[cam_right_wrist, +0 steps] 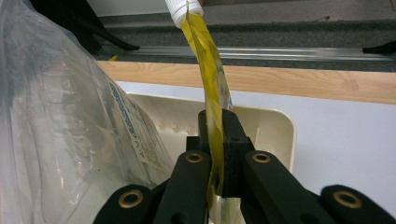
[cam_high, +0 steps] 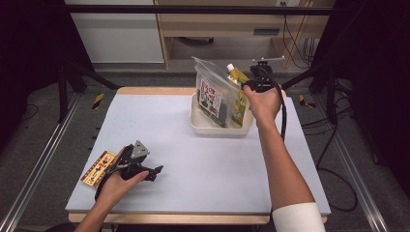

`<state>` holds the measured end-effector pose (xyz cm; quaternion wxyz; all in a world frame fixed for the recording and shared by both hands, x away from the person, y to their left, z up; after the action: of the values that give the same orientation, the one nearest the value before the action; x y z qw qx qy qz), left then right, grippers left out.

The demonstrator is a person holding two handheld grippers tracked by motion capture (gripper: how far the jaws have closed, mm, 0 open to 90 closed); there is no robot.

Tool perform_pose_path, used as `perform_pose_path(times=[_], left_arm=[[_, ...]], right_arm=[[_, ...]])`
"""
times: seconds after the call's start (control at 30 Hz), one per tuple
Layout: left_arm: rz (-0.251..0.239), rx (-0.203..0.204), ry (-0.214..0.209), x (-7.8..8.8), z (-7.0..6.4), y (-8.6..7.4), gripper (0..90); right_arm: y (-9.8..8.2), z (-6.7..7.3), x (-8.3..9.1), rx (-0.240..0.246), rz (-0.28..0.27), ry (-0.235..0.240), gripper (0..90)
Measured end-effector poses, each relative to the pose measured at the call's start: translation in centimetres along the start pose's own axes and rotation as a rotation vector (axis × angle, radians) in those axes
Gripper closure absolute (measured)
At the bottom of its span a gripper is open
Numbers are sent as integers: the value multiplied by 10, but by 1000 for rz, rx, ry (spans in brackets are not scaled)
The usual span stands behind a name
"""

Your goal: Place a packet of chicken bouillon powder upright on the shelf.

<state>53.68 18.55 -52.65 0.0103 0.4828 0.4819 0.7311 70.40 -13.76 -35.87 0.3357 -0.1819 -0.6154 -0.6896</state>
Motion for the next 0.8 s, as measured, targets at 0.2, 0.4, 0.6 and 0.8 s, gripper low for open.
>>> perform_pose_path(times=[0.2, 0.4, 0.6, 0.8], left_arm=[[4, -1, 0, 0, 0, 0, 71], [0, 0, 3, 0, 1, 0, 71], [0, -2, 2, 0, 1, 0, 72], [2, -2, 1, 0, 0, 0, 72]], right_arm=[[-3, 0, -2, 0, -3, 2, 900], [-6, 2, -3, 9, -6, 2, 900], [-9, 4, -4, 32, -7, -5, 900], [-13, 3, -8, 38, 5, -16, 900]])
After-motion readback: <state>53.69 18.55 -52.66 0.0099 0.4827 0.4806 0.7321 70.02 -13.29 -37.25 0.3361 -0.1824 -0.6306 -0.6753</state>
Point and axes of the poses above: each handheld gripper's, and its own axes: x roughly backward along the jaws, y roughly out of its top, z roughly to its left, the point moved 10 cm from there along -x, roughly forward along the jaws, and after that the axes turned 4 degrees about -y, right-handed, at the moved point
